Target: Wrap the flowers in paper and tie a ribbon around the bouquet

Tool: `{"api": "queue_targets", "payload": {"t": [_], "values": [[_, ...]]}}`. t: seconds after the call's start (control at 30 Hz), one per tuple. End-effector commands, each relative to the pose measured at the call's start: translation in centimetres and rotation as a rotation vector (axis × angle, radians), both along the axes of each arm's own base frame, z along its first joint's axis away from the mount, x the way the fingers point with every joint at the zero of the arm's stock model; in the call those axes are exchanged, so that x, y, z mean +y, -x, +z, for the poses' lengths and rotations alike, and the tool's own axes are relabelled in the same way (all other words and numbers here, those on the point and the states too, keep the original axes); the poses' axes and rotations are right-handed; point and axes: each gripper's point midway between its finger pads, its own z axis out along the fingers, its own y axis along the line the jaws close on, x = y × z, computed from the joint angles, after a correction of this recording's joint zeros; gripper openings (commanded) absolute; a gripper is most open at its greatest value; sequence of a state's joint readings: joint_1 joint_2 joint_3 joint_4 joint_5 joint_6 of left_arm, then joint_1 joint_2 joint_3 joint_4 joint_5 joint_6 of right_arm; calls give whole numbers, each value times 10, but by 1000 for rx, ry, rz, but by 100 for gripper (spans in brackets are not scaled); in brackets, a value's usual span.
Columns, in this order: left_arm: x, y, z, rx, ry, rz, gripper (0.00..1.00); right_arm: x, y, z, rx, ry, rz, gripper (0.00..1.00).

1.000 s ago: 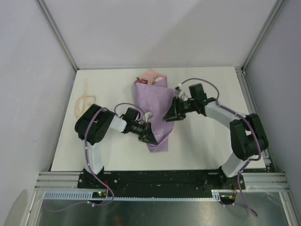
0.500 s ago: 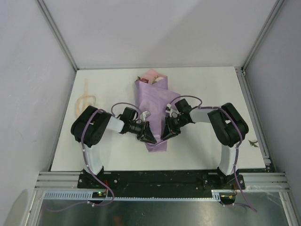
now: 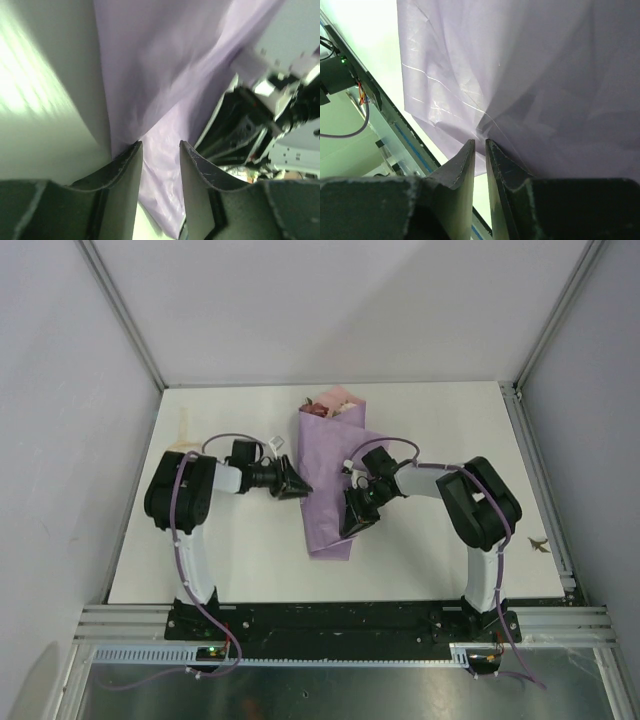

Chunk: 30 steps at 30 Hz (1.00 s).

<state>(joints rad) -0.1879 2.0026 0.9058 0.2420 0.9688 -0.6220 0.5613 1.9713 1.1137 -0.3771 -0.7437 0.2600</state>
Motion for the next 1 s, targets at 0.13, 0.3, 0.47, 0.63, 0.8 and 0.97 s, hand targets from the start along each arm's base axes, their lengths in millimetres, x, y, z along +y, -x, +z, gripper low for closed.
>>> {"api": "queue_targets", "payload": {"t": [0.13, 0.3, 0.47, 0.63, 0.8, 0.97], "values": [[16, -66, -7, -69, -57, 124, 44, -41, 4, -47, 12, 207, 15, 21], [16, -31, -15, -26, -55, 88, 41, -44, -7, -43, 20, 187, -14, 21], [10, 40, -8, 17, -29, -4, 40, -43, -12, -41, 31, 174, -24, 21], [4, 84, 1, 31, -2, -71, 40, -43, -10, -43, 46, 168, -27, 21], [-12, 83, 48, -106, 63, -141, 39, -41, -11, -41, 49, 157, -28, 21], [-30, 81, 67, -157, 66, -164, 35, -41, -11, -40, 50, 155, -23, 21]]}}
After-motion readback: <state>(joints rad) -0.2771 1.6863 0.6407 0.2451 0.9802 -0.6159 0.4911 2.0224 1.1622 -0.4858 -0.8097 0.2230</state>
